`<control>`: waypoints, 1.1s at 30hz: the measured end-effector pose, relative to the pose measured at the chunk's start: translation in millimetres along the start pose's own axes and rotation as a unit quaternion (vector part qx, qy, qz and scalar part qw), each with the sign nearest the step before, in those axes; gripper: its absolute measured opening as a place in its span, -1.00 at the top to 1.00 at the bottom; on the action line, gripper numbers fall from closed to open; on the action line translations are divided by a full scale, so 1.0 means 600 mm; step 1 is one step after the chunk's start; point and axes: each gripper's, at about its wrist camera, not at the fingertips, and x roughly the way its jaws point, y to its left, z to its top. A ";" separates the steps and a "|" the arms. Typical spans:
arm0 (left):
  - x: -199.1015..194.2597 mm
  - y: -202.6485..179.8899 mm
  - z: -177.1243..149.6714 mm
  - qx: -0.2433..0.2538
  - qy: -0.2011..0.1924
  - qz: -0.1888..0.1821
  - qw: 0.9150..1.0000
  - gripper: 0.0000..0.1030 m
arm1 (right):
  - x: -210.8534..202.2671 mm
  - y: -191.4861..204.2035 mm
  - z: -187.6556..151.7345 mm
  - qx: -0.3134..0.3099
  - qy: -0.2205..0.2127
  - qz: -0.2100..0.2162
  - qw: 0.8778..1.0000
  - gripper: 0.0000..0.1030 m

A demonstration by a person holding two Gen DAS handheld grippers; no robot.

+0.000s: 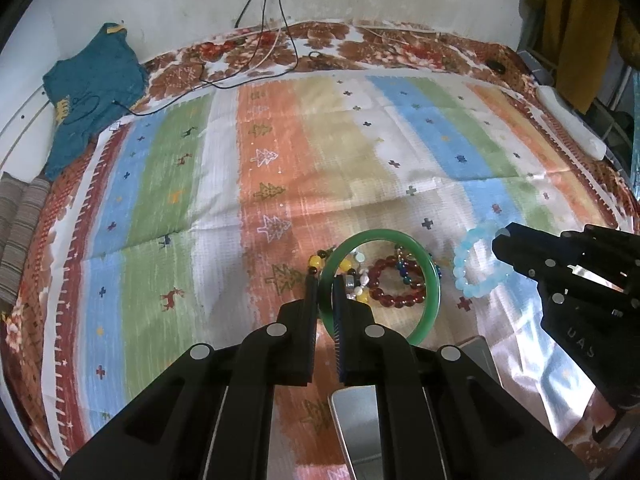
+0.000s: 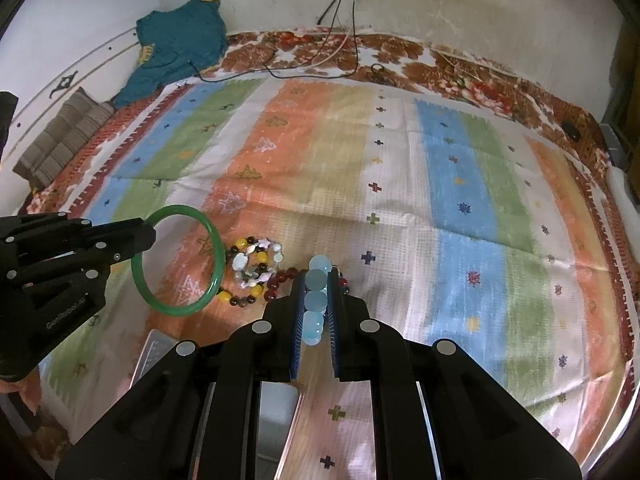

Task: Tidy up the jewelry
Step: 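Lift the bangle with the left gripper while the right gripper lifts the blue bracelet toward the tin, then open the left gripper over the tin while the right gripper releases the blue bracelet inside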

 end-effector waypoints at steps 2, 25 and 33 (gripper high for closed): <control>-0.007 0.002 -0.005 -0.003 -0.003 -0.001 1.000 0.87 | -0.005 0.001 -0.004 0.000 -0.002 0.001 1.000 0.76; -0.071 -0.002 -0.061 -0.017 -0.020 -0.005 1.000 0.87 | -0.079 0.040 -0.052 -0.013 -0.027 0.022 0.999 0.76; -0.084 -0.010 -0.083 -0.017 -0.019 -0.009 1.000 0.87 | -0.095 0.050 -0.076 -0.015 -0.028 0.025 0.999 0.76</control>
